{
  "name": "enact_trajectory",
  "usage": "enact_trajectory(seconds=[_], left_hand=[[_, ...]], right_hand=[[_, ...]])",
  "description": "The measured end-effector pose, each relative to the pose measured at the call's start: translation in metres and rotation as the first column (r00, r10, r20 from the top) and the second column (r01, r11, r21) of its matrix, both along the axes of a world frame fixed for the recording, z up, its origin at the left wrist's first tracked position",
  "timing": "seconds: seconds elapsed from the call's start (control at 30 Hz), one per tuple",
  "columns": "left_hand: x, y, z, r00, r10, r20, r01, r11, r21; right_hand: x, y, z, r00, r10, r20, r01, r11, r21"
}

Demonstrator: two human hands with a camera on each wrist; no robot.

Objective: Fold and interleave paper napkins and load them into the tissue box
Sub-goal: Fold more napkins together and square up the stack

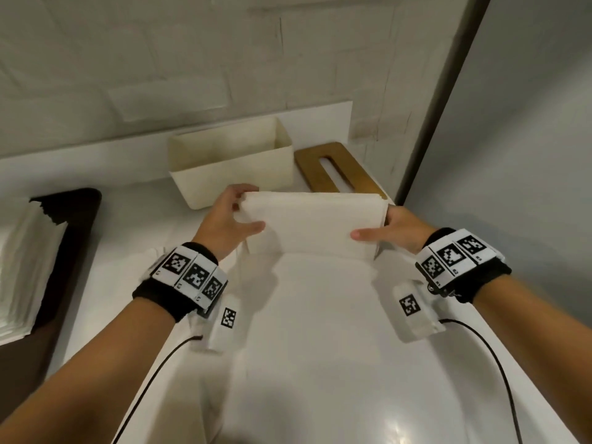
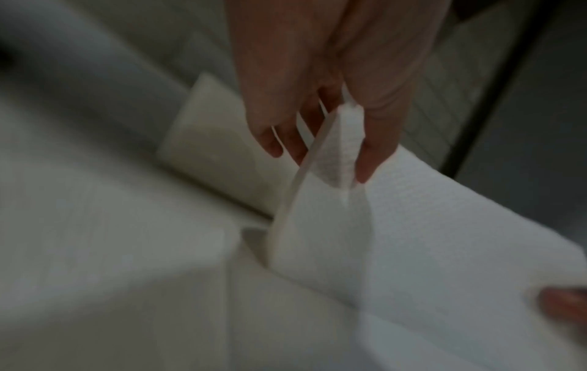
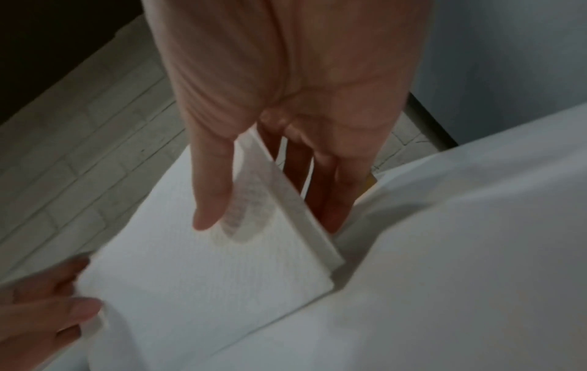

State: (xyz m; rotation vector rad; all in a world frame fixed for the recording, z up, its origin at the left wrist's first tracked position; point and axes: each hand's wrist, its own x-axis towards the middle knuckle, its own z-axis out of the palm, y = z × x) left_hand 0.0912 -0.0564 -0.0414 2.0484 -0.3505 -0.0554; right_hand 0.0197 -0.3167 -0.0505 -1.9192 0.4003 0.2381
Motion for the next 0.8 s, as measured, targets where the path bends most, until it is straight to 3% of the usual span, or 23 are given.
enact_trajectory(seconds=[0.07,0.13,0.17,0.23,0.33,0.43,0.53,0.6,0.67,0.73,0.8], left_hand=[[0.001,-0.004,0.012,0.960,-0.159,0.232,0.067,0.930,0.362],[0.002,-0.015,0.020,0.884,-0.350,0.310,0.047,0.726,0.686],[0.003,-0.023,0.022,0.851,-0.421,0.312,0.034,0.639,0.769],[0.005,-0.037,0.023,0.819,-0.499,0.282,0.039,0.540,0.841],[0.012,-0.038,0.017,0.829,-0.523,0.200,0.052,0.427,0.903],[0.017,-0.022,0.014,0.844,-0.497,0.203,0.011,0.394,0.919],[0.020,-0.013,0.017,0.860,-0.498,0.114,0.053,0.310,0.949],[0.021,-0.012,0.023,0.886,-0.459,0.060,0.130,0.372,0.919],[0.019,-0.008,0.030,0.925,-0.375,0.057,0.188,0.582,0.791],[0.017,-0.002,0.034,0.962,-0.266,0.057,0.202,0.840,0.503],[0.014,0.001,0.034,0.985,-0.174,-0.004,0.172,0.969,0.175]], right_hand=[[0.003,0.001,0.001,1.000,0.005,-0.004,-0.005,1.000,0.001],[0.008,0.002,0.002,1.000,0.021,-0.004,-0.021,1.000,-0.019],[0.010,0.003,0.003,1.000,0.024,-0.003,-0.024,0.999,-0.026],[0.014,0.005,0.004,1.000,0.014,0.006,-0.014,0.999,-0.037],[0.012,0.006,0.004,0.999,0.045,0.019,-0.044,0.998,-0.049],[0.008,0.005,0.002,0.994,0.114,-0.004,-0.114,0.991,-0.065],[0.008,0.008,0.000,0.984,0.168,-0.052,-0.171,0.984,-0.054],[0.010,0.011,0.001,0.986,0.165,-0.021,-0.166,0.985,-0.055],[0.011,0.011,0.004,0.992,0.118,0.036,-0.115,0.990,-0.082],[0.009,0.007,0.009,0.995,0.044,0.090,-0.042,0.999,-0.022],[0.004,0.001,0.012,0.993,-0.039,0.115,0.028,0.995,0.095]])
